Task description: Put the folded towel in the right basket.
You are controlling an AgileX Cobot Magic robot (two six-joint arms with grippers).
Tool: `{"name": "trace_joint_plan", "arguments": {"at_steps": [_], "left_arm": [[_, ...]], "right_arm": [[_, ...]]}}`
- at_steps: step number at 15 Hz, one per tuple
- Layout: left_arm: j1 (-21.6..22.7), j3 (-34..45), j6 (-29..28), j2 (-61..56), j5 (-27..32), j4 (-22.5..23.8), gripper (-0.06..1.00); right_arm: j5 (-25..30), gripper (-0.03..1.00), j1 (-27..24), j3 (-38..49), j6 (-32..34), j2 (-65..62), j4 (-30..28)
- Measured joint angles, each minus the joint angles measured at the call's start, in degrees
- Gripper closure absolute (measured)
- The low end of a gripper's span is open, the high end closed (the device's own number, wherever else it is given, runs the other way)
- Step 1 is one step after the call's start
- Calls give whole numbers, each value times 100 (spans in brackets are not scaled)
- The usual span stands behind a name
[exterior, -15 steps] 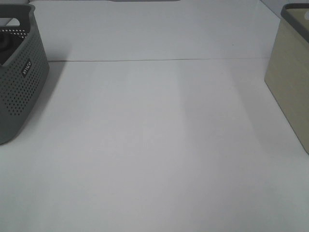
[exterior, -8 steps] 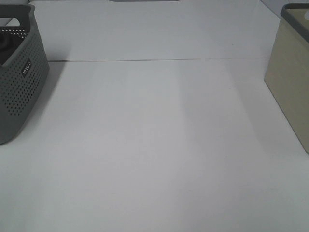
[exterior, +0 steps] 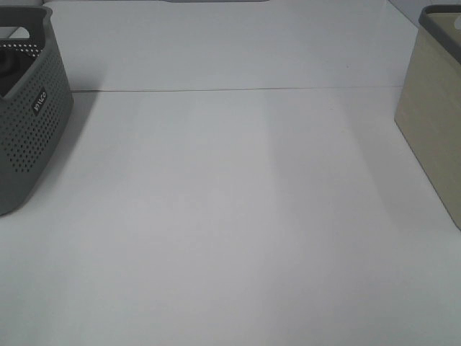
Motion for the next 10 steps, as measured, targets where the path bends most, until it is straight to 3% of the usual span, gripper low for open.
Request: {"name": "trace_joint_plan", "arguments": {"at_steps": [2,10], "left_arm": [[0,0,0,0,0,0,-5],[0,0,0,0,0,0,-5]], "right_arm": [[0,2,-378,0,0,0,0],[0,2,-401,0,-183,0,-172]]}}
